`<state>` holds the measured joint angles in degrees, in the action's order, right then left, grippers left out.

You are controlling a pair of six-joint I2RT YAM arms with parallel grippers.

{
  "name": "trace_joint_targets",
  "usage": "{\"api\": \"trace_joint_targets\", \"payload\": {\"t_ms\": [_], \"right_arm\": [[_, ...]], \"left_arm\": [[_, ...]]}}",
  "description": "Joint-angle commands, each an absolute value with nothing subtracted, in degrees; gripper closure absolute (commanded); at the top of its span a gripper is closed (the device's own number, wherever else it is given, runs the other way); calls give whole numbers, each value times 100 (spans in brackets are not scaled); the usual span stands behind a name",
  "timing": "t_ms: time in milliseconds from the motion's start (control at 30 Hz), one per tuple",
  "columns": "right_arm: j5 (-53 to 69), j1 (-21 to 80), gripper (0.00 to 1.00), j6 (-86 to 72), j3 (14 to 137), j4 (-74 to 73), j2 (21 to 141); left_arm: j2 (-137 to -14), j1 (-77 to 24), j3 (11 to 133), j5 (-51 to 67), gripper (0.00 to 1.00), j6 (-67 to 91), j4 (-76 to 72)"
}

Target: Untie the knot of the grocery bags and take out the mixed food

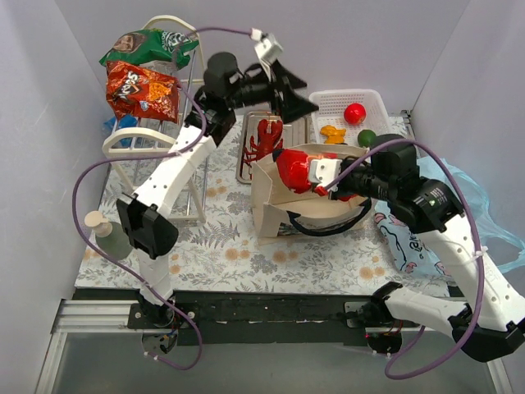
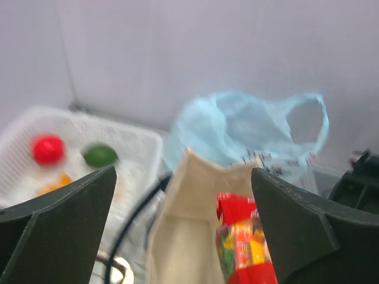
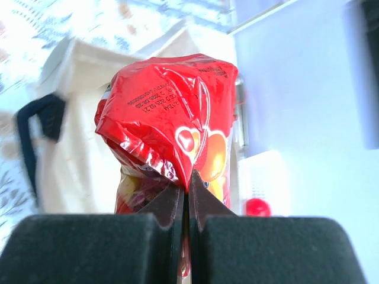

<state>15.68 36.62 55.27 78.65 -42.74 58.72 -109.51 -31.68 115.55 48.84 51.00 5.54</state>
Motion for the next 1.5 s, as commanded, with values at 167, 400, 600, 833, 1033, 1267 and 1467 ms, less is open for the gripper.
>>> {"api": "trace_joint_targets", "payload": {"t_ms": [167, 400, 600, 833, 1033, 1267, 1467], "right_arm": [[1239, 3639, 99, 5186, 8929, -2719, 6661], [809, 3630, 99, 4272, 9078, -1356, 7215], [1106, 3630, 99, 4052, 9500, -976, 7751], [1142, 3639, 99, 3982, 10185, -686, 8490], [1292, 3639, 99, 3990, 10266, -668, 8561], [1099, 3674, 99, 3929, 10072, -685, 8411], [1098, 3674, 99, 3946, 9985, -721, 8306]], "left_arm": [[-9924, -2663, 12535, 2954, 2, 3895, 395], [-8360, -2584, 9978, 3102, 2, 3454, 527], [-7901, -2584, 9133, 3471, 2, 3691, 967], [-7770, -2584, 9070, 2876, 2, 3595, 1195], [-7795, -2593, 9000, 3138, 2, 2786, 1030], [-8156, -2944, 9114, 3278, 15, 1671, 835], [-8349, -3331, 9167, 3068, 47, 950, 940]]}}
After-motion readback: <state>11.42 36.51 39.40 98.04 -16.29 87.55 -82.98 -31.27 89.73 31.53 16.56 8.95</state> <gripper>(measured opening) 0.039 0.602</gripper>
